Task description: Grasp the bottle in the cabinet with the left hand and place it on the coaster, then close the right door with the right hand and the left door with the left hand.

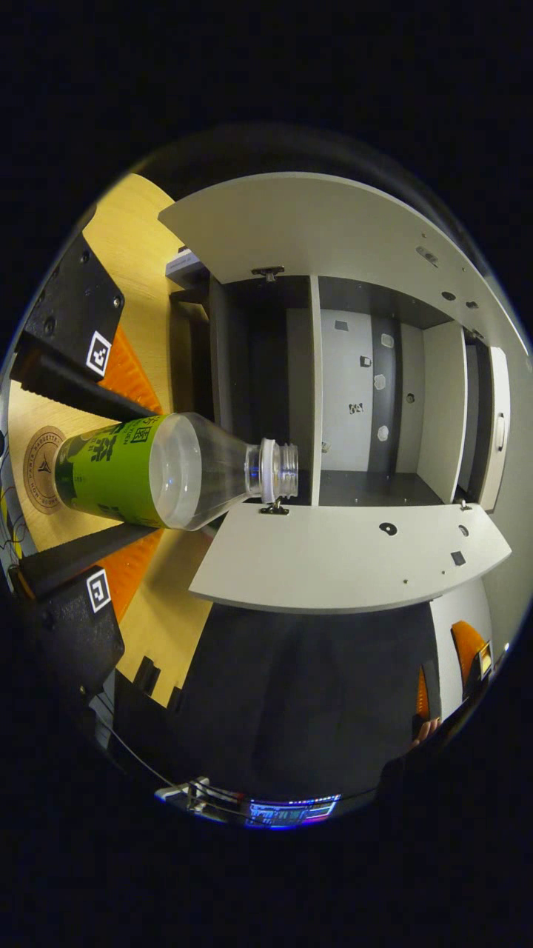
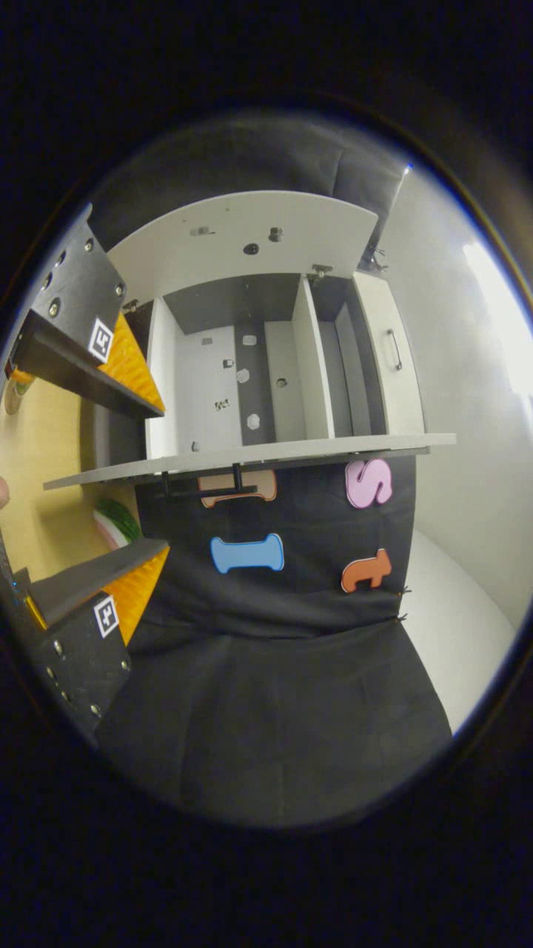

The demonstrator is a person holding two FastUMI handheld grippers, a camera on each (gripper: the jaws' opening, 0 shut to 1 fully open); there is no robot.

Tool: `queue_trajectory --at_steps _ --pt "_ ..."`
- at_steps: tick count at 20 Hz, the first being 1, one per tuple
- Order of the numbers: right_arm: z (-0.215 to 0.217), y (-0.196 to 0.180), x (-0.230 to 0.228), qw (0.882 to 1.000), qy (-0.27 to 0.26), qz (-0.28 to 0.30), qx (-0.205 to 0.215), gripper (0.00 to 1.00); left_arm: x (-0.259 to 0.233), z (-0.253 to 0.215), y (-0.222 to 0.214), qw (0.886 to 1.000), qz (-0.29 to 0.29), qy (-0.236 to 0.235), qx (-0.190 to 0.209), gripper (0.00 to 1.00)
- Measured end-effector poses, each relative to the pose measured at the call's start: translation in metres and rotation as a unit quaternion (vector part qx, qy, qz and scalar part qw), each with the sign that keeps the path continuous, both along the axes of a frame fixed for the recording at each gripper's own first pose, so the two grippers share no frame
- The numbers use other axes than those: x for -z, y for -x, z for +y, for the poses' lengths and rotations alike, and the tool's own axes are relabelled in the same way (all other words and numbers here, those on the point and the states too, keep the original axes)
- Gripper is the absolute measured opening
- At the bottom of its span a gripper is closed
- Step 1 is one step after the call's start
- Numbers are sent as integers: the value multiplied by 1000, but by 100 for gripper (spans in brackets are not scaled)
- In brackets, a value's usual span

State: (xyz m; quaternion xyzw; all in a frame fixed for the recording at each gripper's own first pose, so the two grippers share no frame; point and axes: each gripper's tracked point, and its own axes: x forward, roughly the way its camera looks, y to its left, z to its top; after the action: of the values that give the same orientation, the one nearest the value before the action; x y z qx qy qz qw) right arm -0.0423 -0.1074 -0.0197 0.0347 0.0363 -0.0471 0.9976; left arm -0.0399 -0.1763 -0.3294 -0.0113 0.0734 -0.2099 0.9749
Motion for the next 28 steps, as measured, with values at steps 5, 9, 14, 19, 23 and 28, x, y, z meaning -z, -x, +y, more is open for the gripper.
queue_trajectory --at_steps 5,9,14,19,23,28 --pt "-7 -1 8 1000 25 7 7 98 25 0 10 1000 1 -2 9 80" --pt "-3 -7 16 999 40 14 3 98 45 8 10 1000 14 -6 5 80" --pt "20 -20 27 999 32 16 -6 98 51 5 5 1000 19 -10 20 80" --pt "38 -28 35 999 34 20 -18 98 59 4 10 999 20 -10 28 81" --pt "45 -31 35 999 30 19 -23 98 75 9 11 997 44 -62 13 84" --pt "42 -23 33 999 23 15 -23 100 50 3 19 998 26 -47 45 95"
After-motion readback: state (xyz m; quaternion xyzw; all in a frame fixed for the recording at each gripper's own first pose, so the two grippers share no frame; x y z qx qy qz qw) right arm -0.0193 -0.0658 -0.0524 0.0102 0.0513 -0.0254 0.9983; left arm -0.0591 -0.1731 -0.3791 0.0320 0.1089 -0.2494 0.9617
